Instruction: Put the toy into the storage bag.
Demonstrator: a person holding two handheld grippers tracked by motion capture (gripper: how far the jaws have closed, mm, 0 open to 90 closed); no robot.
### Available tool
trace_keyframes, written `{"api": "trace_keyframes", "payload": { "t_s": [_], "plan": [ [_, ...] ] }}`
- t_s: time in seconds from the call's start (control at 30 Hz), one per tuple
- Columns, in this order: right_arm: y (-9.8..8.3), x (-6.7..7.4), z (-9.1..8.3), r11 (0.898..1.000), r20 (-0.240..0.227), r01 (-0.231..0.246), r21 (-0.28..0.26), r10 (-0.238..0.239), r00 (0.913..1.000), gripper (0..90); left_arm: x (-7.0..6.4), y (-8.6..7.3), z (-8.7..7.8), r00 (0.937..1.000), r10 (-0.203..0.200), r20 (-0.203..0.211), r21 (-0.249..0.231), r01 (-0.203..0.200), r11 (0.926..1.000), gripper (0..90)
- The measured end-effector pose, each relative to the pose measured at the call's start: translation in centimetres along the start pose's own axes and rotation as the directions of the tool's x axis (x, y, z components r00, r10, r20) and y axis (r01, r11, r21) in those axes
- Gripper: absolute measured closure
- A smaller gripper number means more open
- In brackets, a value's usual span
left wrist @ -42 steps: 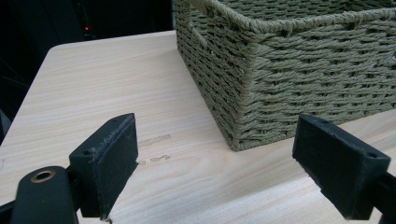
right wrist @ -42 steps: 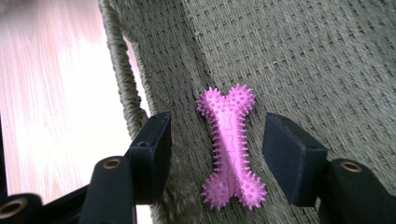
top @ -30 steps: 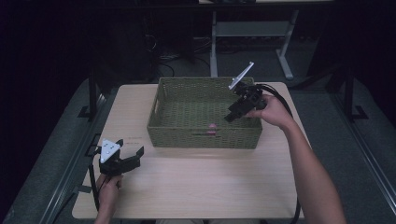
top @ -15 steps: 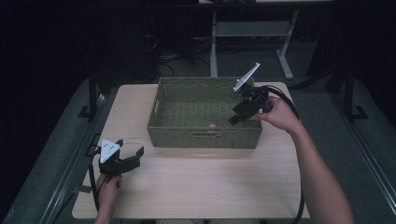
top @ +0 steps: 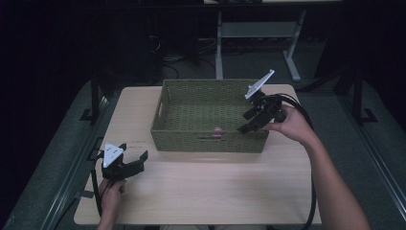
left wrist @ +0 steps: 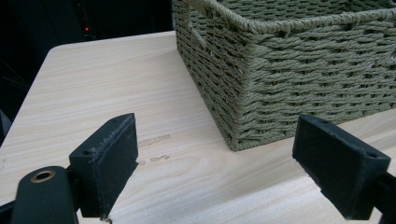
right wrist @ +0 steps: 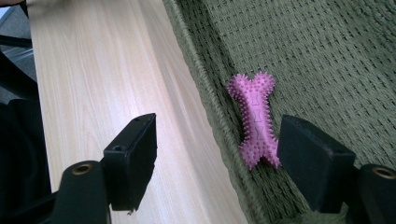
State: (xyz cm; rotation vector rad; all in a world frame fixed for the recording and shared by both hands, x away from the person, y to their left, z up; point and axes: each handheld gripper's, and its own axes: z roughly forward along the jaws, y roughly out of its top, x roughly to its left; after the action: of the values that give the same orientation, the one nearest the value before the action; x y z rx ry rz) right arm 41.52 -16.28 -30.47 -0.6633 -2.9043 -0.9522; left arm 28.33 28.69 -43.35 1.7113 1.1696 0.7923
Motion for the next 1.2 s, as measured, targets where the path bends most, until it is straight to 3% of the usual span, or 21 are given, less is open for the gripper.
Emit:
{"api": "trace_keyframes", "payload": {
  "t_s": [0.77, 1.2],
  "plan": [
    [-3.1, 2.1, -0.8, 1.000, 0.015, 0.003, -0.015, -0.003, 0.9999, 27.8, -0.1, 0.0, 0.0, 1.0000, 0.006, 0.000, 0.001, -0.006, 1.0000, 13.6],
    [-5.0, 3.0, -0.3, 1.000, 0.012, 0.004, -0.012, -0.004, 0.9999, 27.4, -0.1, 0.0, -0.1, 1.0000, 0.006, -0.002, 0.001, -0.006, 1.0000, 13.7]
  ]
}}
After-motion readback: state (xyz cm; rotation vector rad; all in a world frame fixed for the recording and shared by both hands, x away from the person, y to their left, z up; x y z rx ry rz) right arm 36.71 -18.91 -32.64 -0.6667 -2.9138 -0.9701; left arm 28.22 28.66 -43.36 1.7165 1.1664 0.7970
